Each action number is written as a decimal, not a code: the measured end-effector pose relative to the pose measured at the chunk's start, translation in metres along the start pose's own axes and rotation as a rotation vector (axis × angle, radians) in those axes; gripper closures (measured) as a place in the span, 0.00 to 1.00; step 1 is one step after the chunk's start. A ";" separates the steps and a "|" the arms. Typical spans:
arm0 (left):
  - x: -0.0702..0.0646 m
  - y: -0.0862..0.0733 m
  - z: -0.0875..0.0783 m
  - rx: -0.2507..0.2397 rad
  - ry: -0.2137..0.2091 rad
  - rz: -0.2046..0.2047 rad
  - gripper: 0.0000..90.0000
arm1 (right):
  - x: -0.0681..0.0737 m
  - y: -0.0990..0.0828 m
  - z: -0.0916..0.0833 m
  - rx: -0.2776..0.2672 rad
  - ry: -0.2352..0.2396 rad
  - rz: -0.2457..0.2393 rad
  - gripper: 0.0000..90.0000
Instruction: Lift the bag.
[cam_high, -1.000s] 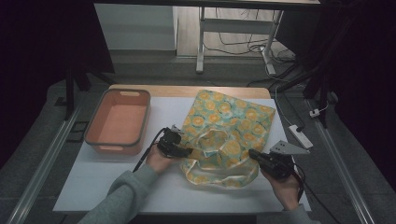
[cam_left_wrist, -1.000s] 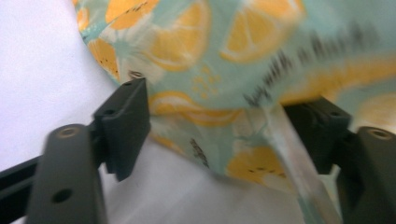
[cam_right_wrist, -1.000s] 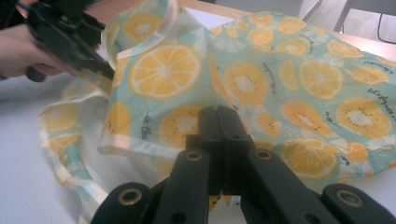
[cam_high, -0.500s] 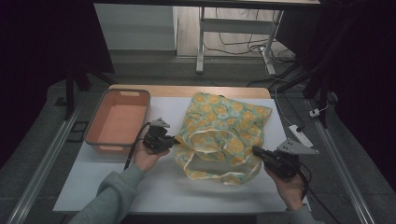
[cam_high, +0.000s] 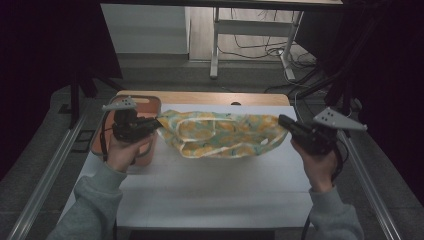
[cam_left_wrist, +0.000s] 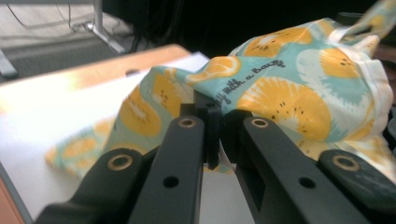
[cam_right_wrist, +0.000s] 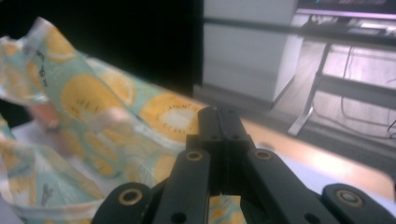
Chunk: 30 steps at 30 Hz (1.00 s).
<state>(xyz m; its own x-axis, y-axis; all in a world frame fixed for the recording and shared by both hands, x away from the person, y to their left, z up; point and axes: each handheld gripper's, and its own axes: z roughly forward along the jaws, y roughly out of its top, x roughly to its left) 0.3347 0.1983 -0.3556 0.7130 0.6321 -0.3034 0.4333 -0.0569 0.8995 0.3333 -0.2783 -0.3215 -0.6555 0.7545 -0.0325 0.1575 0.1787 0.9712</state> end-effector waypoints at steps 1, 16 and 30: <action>-0.001 0.005 -0.003 -0.014 -0.002 0.004 0.99 | -0.003 0.008 0.003 -0.009 -0.004 0.000 1.00; 0.014 -0.024 0.016 0.080 0.036 -0.015 0.99 | -0.013 -0.016 0.033 0.048 -0.006 0.041 1.00; 0.023 -0.080 0.048 0.261 0.038 -0.058 0.98 | -0.021 -0.096 0.062 0.272 0.033 0.107 1.00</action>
<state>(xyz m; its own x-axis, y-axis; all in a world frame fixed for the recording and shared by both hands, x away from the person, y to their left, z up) 0.3421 0.1805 -0.4497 0.6640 0.6681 -0.3356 0.6036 -0.2141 0.7680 0.3780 -0.2723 -0.4283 -0.6478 0.7578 0.0786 0.4164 0.2657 0.8695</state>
